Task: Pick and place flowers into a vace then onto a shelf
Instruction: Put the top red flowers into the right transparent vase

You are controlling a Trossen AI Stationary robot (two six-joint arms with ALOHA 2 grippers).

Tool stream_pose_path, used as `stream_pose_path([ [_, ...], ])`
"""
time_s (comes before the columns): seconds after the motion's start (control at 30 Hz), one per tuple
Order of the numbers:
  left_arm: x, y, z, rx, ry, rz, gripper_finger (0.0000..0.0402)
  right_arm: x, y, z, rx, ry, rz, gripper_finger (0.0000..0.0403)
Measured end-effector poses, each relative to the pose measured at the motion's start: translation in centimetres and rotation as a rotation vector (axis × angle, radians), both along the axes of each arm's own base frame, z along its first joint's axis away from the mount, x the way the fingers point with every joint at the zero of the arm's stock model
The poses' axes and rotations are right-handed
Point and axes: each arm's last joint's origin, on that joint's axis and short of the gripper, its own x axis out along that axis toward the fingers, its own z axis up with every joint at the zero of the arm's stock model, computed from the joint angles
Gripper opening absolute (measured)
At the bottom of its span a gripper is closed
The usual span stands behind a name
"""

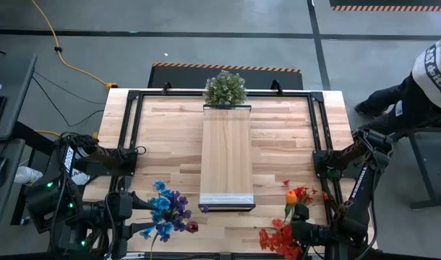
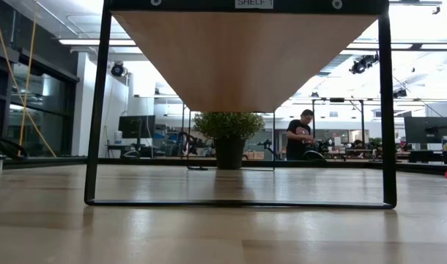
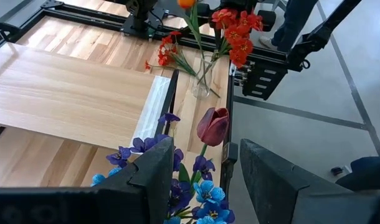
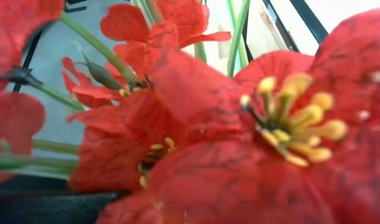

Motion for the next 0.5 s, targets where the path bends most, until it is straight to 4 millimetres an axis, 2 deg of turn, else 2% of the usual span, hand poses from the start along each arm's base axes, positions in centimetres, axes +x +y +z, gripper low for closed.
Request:
stream_pose_path([
  [0.5,0.00,0.00,-0.01,0.000,0.000,0.000,0.0216,-0.02,-0.01,-0.01,-0.014,0.006,0.016,0.0140],
])
